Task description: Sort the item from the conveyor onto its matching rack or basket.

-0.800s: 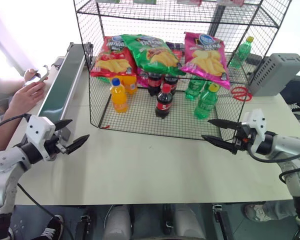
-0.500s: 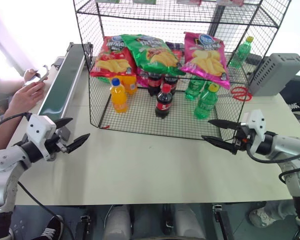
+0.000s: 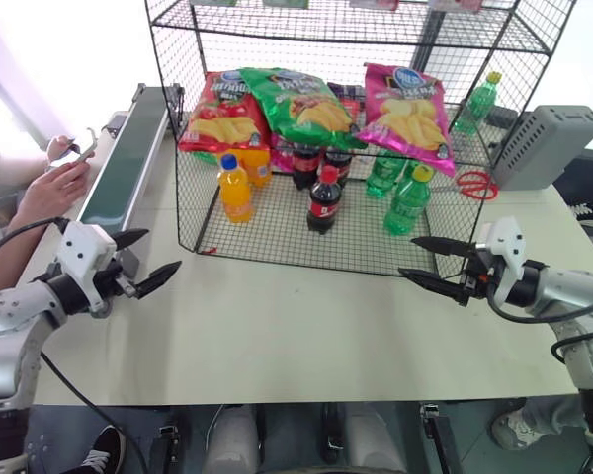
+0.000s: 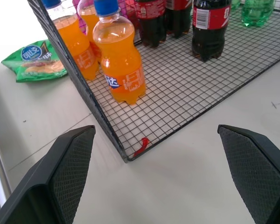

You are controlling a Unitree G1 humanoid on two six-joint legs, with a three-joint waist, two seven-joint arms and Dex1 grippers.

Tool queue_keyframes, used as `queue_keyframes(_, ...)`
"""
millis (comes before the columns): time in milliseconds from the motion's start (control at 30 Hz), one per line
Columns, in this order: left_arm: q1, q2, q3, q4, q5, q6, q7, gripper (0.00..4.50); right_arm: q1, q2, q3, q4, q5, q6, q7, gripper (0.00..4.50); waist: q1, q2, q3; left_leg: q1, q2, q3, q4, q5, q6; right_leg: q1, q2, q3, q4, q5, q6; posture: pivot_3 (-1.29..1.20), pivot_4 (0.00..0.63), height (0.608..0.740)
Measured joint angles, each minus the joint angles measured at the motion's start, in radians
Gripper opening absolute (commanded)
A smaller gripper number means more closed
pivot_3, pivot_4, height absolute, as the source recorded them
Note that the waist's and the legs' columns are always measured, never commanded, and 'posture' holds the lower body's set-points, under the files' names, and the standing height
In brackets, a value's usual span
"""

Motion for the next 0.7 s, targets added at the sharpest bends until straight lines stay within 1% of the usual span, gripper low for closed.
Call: queue_keyframes(700,0.008,0.000,-0.001,0.001,0.000,-0.016,-0.018,4.50,-0.026,0.006,0.034,0.047,-0.036,-0.062,0.005,3.09,0.000,0.000,0.000,0.000,0.000,0.000,0.000,0.000,0.000,0.000,0.000,0.000,0.000,0.000,0.000,0.00,0.150,0.740)
